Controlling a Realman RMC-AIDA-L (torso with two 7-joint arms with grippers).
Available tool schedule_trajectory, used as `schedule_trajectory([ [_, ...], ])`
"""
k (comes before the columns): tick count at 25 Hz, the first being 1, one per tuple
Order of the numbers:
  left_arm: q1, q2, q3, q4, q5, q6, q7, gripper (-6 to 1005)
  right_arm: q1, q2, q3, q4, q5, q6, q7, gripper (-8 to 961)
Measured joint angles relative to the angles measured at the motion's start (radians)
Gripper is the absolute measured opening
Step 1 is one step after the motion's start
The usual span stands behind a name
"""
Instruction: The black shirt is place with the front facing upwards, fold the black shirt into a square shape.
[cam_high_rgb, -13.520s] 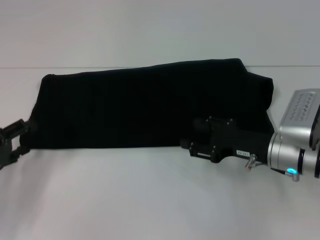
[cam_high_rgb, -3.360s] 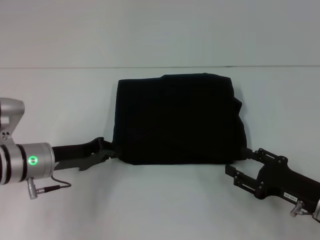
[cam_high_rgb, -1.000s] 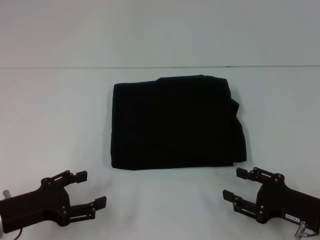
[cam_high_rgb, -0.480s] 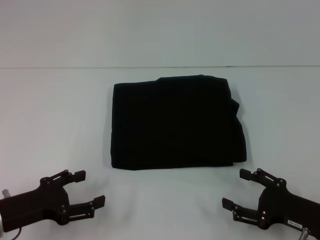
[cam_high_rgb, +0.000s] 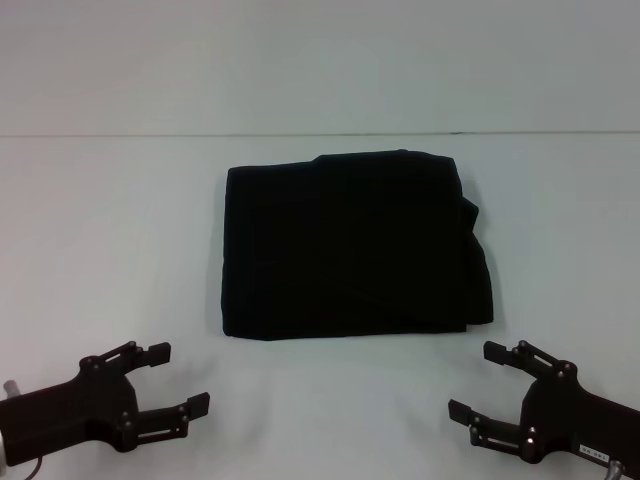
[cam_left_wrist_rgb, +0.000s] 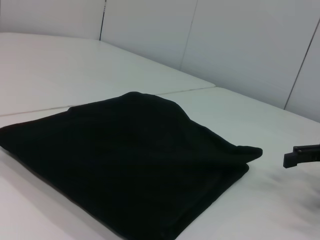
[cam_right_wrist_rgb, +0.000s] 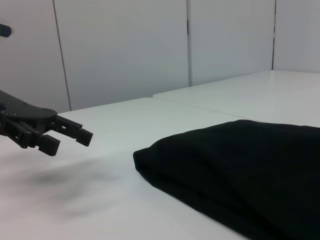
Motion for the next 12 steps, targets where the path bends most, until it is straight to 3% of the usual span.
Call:
schedule_trajectory([
  [12, -0.003, 0.004, 0.000, 0.000, -0.005, -0.001, -0.007, 934, 0.000, 0.000, 0.015, -0.001, 0.002, -0.016, 0.000, 930],
])
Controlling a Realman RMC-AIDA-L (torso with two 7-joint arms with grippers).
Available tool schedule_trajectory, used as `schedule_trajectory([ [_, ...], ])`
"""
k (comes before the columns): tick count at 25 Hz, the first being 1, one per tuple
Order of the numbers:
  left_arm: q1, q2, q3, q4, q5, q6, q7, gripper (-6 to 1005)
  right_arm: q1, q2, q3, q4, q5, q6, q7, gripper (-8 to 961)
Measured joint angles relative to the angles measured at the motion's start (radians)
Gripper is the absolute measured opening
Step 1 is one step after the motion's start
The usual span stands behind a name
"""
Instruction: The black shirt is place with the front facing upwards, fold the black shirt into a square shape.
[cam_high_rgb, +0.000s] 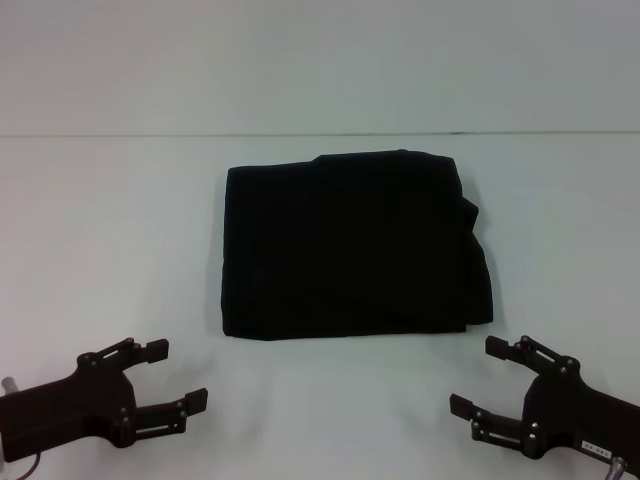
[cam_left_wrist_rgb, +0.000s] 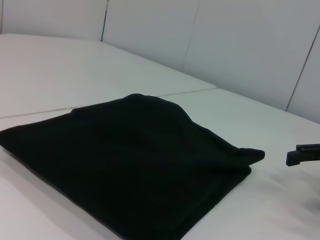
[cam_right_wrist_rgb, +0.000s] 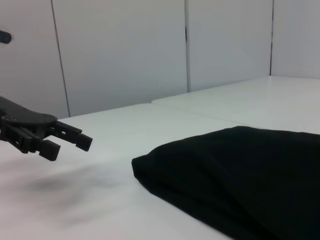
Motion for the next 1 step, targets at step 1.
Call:
schedule_trajectory([
  [1, 0.000, 0.000, 0.000, 0.000, 0.000, 0.000, 0.000, 934, 0.000, 0.000, 0.002, 0.000, 0.000, -0.002, 0.000, 930],
])
